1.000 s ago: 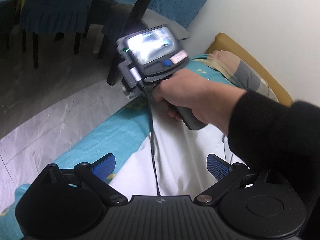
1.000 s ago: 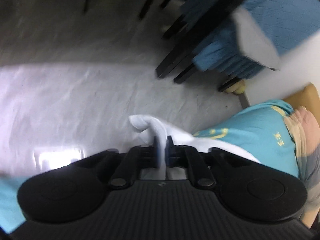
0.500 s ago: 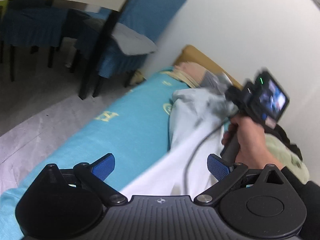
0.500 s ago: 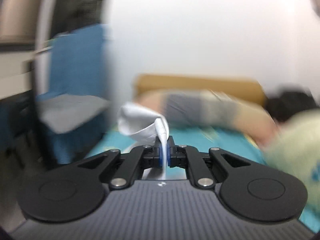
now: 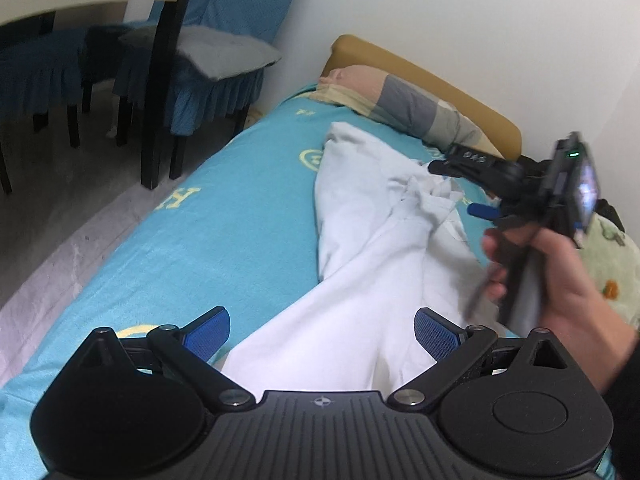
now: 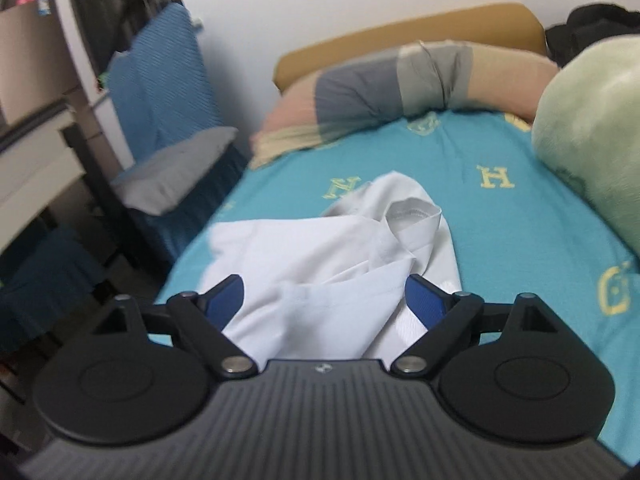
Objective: Fold clothes
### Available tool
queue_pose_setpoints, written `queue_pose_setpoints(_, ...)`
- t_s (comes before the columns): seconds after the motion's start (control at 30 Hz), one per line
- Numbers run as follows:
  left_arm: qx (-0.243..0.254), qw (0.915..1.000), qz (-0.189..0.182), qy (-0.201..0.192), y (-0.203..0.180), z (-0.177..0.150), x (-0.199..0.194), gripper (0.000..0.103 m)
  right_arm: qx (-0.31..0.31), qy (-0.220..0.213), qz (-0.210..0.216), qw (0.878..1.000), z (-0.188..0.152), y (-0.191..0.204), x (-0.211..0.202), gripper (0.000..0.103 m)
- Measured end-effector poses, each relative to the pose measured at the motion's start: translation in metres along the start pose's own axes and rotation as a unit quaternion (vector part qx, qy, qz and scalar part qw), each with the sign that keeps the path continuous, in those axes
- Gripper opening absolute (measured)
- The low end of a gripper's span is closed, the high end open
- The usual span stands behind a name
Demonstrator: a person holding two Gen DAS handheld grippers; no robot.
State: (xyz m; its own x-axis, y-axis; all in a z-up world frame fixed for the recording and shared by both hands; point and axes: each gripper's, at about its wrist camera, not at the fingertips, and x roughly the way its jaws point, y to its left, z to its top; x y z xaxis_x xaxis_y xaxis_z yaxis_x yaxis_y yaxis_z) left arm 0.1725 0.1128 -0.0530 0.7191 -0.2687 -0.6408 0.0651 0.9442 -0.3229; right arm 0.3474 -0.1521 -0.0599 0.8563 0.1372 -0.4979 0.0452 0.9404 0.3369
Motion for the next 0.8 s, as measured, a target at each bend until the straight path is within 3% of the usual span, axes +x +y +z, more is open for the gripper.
queue_pose_setpoints(0.3, 0.044, 0.9987, -0.005, -0.027, -0.028, -0.009, -0.048, 0.100, -0.003, -0.039, 0.022, 0.999, -0.021, 0.014, -0.183, 0.089)
queue_pose_setpoints(0.47, 0.046, 0.9981, -0.016, -0.037, -0.036, -0.003, -0.086, 0.099, -0.018, -0.060, 0.034, 0.997, -0.064, 0.005, -0.287, 0.089)
queue_pose_setpoints(0.6, 0.038, 0.9983, -0.013, -0.043, -0.023, 0.013, -0.123, 0.099, -0.031, -0.068, 0.024, 0.997, -0.095, -0.006, -0.329, 0.089)
queue_pose_setpoints(0.8, 0.021, 0.9987, 0.016, -0.045, 0.022, 0.044, -0.175, 0.098, -0.001, -0.058, 0.035, 0.998, -0.101, -0.023, -0.339, 0.089)
